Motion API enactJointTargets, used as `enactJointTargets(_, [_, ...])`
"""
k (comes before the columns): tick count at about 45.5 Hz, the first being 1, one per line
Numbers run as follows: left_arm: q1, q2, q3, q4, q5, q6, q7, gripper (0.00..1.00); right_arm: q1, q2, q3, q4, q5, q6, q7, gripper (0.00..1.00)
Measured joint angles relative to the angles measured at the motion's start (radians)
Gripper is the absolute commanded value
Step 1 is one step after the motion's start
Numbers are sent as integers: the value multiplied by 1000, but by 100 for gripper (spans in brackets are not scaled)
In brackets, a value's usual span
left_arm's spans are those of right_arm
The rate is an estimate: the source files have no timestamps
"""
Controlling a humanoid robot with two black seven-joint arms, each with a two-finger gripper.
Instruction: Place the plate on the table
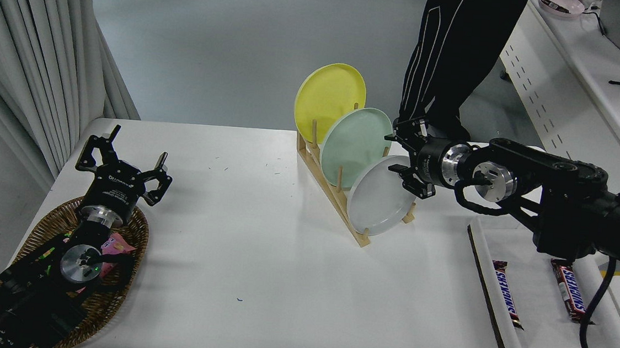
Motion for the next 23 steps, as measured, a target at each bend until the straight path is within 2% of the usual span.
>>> enactJointTargets(23, [0,0,0,0,0,0,0,100,1,0,21,-2,5,25,-9,36])
